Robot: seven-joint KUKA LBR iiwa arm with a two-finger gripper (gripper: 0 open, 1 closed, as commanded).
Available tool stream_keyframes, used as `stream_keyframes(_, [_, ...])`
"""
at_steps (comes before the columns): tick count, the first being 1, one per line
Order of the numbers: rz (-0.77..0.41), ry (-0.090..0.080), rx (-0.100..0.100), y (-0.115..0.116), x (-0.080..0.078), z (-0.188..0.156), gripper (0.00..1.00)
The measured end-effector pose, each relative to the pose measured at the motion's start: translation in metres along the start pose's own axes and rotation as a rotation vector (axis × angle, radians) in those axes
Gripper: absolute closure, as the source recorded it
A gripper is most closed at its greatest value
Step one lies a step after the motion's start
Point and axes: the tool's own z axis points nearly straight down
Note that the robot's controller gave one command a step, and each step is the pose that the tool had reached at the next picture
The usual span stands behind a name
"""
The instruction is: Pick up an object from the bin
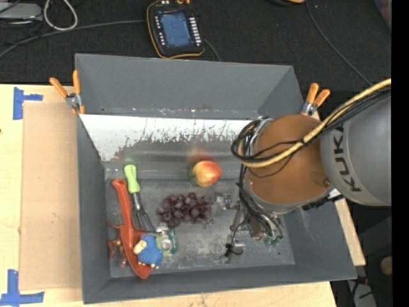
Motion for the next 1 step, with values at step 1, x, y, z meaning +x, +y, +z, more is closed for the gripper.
stream_keyframes(1, [0.005, -0.008, 0.0, -0.0007, -0.0018, -0.0033, 0.0])
